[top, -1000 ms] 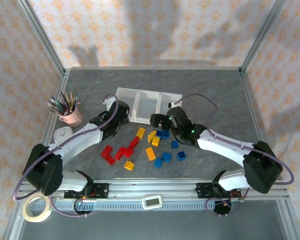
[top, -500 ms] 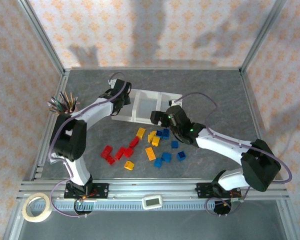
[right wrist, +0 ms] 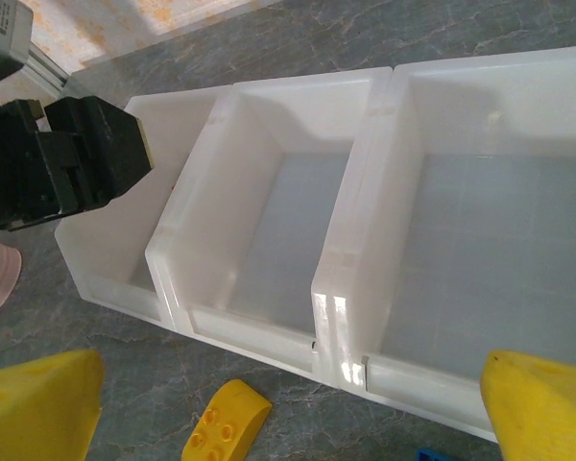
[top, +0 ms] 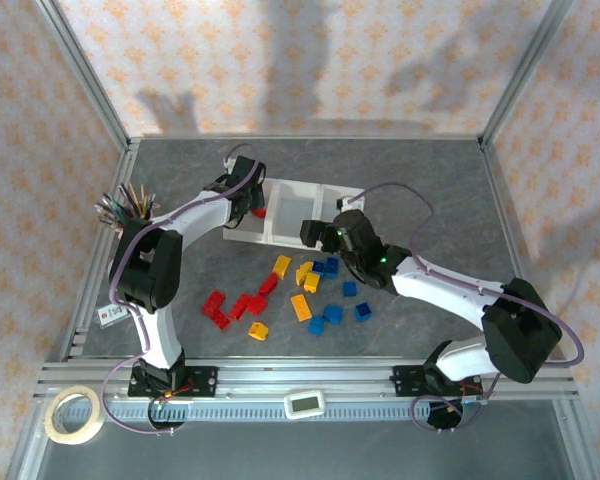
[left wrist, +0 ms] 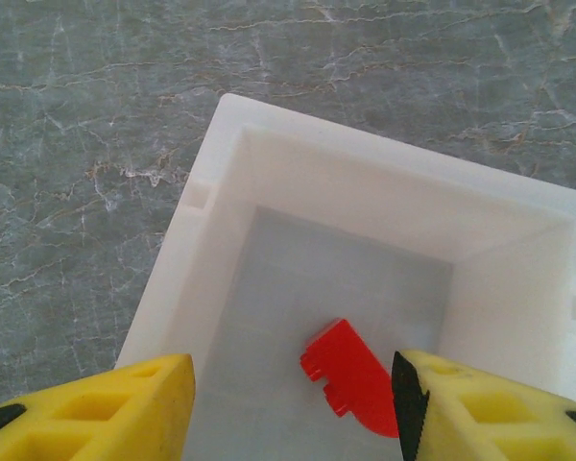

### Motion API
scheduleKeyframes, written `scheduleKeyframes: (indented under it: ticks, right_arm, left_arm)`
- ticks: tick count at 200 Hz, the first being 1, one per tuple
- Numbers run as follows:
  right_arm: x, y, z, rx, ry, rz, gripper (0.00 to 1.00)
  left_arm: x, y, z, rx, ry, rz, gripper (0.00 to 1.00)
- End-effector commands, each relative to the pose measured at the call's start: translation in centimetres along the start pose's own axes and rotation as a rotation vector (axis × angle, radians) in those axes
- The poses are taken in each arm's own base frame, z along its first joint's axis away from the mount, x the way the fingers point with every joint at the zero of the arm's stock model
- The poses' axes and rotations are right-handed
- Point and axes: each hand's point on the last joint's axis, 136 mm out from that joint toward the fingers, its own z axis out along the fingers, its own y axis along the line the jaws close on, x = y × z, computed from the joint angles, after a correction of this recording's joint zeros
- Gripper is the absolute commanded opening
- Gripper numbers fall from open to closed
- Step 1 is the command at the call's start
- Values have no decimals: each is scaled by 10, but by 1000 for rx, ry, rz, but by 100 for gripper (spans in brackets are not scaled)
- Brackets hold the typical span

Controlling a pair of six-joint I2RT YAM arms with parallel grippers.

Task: Sort the legos into containers by color
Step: Place the lego in the container, then pick up the lego from the middle-left of the table.

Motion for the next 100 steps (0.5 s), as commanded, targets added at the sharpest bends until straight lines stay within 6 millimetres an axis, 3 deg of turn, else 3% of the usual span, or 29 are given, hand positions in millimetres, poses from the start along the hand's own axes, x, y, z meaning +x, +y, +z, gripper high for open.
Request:
scheduleKeyframes:
  ticks: [1, 48, 100]
  right_arm:
    - [-14, 8, -6, -18, -20, -18, 100]
    - [14, 5, -12, -50, 85, 3, 100]
    - [46, -2, -17, -72, 152, 57, 100]
  left_arm:
    - [-14, -5, -35, 74, -36, -8, 60]
    - [10, 3, -84, 170, -56, -26, 61]
    - [68, -6, -122, 267, -23, 29, 64]
